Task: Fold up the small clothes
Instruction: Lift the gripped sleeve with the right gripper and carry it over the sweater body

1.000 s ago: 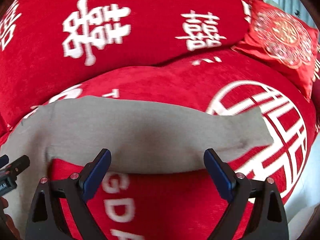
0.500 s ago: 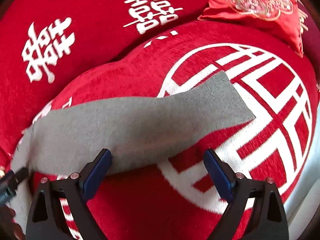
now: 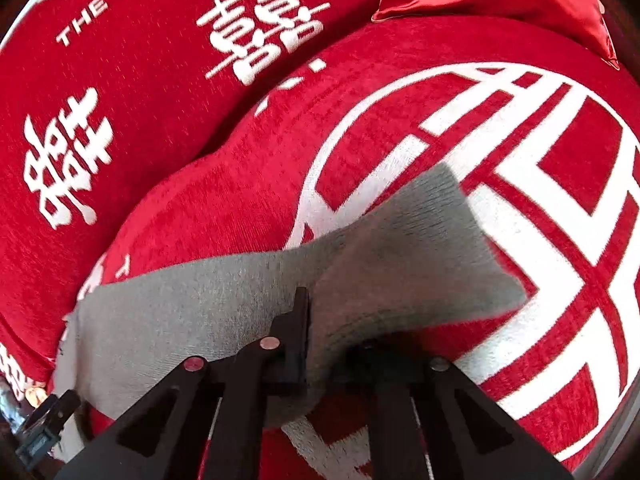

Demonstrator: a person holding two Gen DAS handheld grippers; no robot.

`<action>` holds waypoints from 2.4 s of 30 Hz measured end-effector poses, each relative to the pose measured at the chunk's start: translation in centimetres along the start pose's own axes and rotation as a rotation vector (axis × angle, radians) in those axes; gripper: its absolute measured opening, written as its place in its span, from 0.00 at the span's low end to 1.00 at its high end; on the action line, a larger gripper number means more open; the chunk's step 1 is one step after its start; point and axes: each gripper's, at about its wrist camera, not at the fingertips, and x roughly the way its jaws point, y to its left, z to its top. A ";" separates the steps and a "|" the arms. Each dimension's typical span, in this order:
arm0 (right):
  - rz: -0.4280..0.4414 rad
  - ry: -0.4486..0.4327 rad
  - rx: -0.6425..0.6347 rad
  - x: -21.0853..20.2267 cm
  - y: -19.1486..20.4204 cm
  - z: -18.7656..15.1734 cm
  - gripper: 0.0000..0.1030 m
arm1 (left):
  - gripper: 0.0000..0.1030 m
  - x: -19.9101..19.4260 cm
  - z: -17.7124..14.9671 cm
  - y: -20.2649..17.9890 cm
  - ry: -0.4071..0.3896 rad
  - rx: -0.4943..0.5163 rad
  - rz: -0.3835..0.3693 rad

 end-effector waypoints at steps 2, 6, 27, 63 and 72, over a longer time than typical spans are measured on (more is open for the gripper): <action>0.004 -0.055 -0.023 -1.5 0.4 -0.2 0.06 | 1.00 0.7 0.4 0.5 0.010 -0.029 0.009; -0.030 -0.117 -0.083 -3.1 1.8 -0.8 0.06 | 1.00 2.9 0.7 0.7 0.069 -0.036 0.031; -0.091 -0.220 -0.284 -7.6 9.6 -0.2 0.06 | 1.00 0.0 0.2 5.1 -0.024 -0.077 -0.046; 0.117 -0.166 -0.756 -6.9 43.7 -18.2 0.06 | 1.00 -2.5 -8.8 28.1 -0.015 -0.343 -0.043; 0.139 -0.063 -0.899 -2.6 49.2 -26.5 0.06 | 1.00 -3.9 -11.8 33.7 -0.033 -0.458 -0.037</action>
